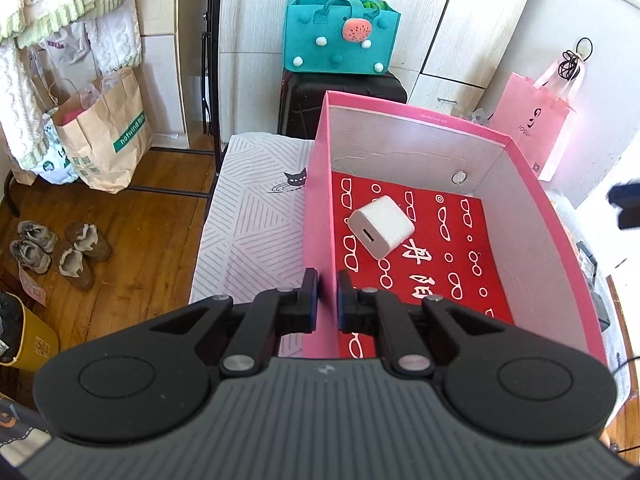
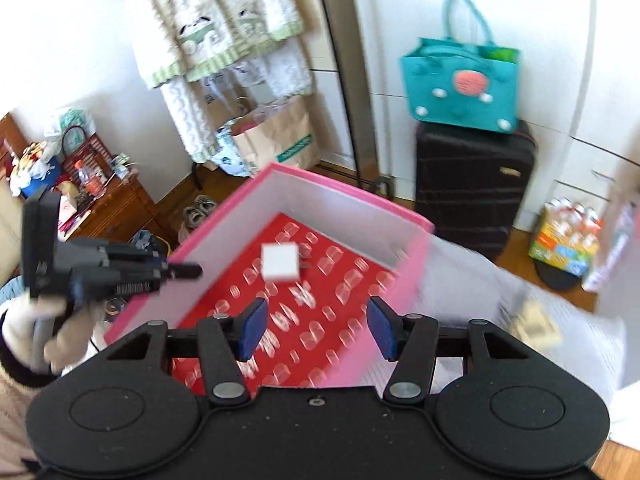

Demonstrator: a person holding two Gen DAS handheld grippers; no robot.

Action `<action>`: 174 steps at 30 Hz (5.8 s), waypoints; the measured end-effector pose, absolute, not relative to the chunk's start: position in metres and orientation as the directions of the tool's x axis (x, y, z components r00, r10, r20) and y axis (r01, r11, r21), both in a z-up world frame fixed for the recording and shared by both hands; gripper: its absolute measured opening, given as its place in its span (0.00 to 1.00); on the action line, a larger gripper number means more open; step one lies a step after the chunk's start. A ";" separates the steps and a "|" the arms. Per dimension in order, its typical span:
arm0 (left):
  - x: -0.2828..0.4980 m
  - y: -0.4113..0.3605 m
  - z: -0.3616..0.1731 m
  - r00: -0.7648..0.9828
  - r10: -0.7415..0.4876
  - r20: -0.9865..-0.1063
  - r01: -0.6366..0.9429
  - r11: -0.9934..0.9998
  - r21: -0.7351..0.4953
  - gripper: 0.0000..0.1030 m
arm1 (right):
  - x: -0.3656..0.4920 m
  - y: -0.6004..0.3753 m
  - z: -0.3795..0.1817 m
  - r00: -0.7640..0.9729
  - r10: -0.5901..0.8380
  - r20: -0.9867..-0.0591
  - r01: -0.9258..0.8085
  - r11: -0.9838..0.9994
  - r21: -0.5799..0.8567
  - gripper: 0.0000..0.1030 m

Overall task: Organize rigid objects
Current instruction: 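Move the right gripper to the black power bank and grasp it, then carry the black power bank into the pink box beside the charger and release, then grasp the purple starfish keychain with the right gripper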

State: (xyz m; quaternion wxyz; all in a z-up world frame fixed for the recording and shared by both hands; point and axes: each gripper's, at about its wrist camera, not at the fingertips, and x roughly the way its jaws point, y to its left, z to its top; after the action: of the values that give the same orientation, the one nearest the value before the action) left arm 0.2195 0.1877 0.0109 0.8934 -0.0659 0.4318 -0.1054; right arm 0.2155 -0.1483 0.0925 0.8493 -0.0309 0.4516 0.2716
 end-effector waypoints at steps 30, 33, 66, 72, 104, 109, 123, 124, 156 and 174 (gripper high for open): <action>0.214 0.173 0.012 0.604 -0.162 -0.780 0.092 0.987 -0.133 0.08 | 0.183 -0.290 -0.034 0.374 0.339 -0.863 -0.464 0.874 0.142 0.83; 0.214 0.173 0.012 0.602 -0.159 -0.782 0.088 0.987 -0.133 0.08 | 0.181 -0.288 -0.034 0.380 0.336 -0.862 -0.473 0.871 0.132 0.83; 0.208 0.176 0.017 0.611 -0.159 -0.776 0.086 0.987 -0.134 0.08 | 0.161 -0.228 -0.042 0.375 0.245 -0.894 -0.593 0.805 -0.028 0.70; 0.203 0.173 0.020 0.622 -0.155 -0.767 0.106 0.988 -0.113 0.08 | 0.152 -0.225 -0.028 0.443 0.189 -0.876 -0.543 0.834 -0.094 0.65; 0.198 0.173 0.019 0.641 -0.166 -0.750 0.145 0.985 -0.094 0.04 | 0.227 -0.044 0.045 0.512 0.340 -0.789 -0.759 0.608 -0.231 0.65; 0.199 0.175 0.019 0.636 -0.183 -0.750 0.155 0.982 -0.109 0.04 | 0.274 -0.018 0.013 0.471 0.203 -0.858 -0.778 0.554 -0.296 0.65; 0.198 0.182 0.016 0.640 -0.234 -0.732 0.198 0.970 -0.137 0.06 | 0.293 -0.005 -0.010 0.251 0.190 -0.949 -0.859 0.496 -0.127 0.64; 0.198 0.183 0.016 0.640 -0.238 -0.731 0.199 0.970 -0.142 0.06 | 0.295 -0.002 -0.009 0.249 0.193 -0.949 -0.856 0.502 -0.122 0.64; 0.195 0.180 0.017 0.657 -0.223 -0.720 0.185 0.974 -0.133 0.06 | 0.179 -0.148 0.086 0.658 0.383 -0.649 -0.635 0.745 -0.204 0.83; 0.196 0.174 0.019 0.650 -0.180 -0.739 0.149 0.983 -0.109 0.05 | 0.133 -0.230 -0.030 0.590 0.338 -0.733 -0.469 0.882 0.030 0.61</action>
State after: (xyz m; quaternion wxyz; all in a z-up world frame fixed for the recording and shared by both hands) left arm 0.1962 0.1742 0.0189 0.9080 -0.0194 0.4087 -0.0907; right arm 0.1326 -0.2300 -0.0299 0.8877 -0.0836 0.3915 0.2275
